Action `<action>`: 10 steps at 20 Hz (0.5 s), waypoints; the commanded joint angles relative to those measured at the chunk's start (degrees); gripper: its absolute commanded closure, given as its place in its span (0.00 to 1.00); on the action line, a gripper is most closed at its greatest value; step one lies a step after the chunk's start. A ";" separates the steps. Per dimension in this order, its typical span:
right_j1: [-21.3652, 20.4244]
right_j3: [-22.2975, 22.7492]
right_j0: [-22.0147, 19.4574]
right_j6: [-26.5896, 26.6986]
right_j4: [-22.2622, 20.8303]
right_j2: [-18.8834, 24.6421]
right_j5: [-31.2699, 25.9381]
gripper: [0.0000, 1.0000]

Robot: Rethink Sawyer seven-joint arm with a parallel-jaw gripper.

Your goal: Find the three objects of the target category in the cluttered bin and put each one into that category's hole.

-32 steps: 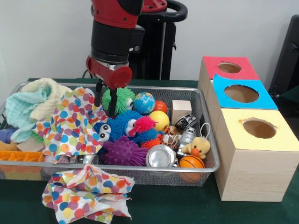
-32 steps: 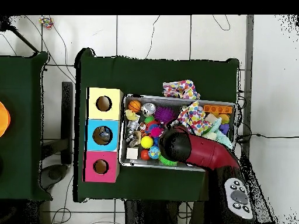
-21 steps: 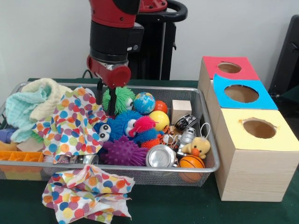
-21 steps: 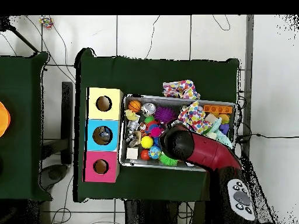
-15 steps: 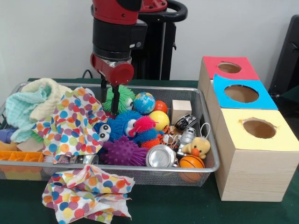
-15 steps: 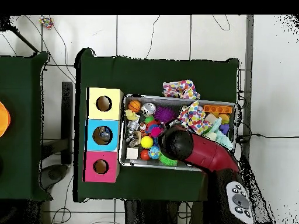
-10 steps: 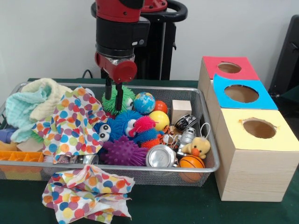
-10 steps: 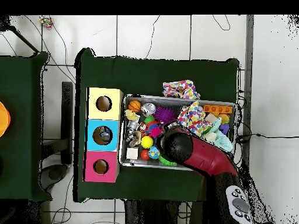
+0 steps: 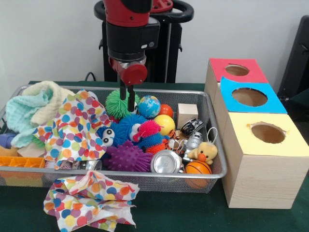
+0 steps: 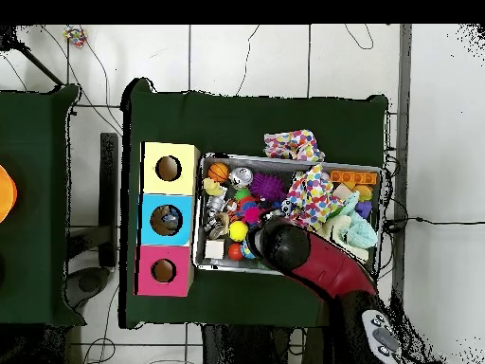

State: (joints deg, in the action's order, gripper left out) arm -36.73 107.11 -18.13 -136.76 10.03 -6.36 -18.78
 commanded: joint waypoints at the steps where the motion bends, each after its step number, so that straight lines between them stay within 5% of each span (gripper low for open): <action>1: 5.55 2.98 -1.14 -11.02 5.53 6.66 3.80 0.00; 10: 6.86 3.69 2.19 -14.13 11.44 8.22 6.52 0.00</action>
State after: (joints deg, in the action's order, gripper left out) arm -32.21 108.48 -17.28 -136.76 16.24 -5.44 -16.45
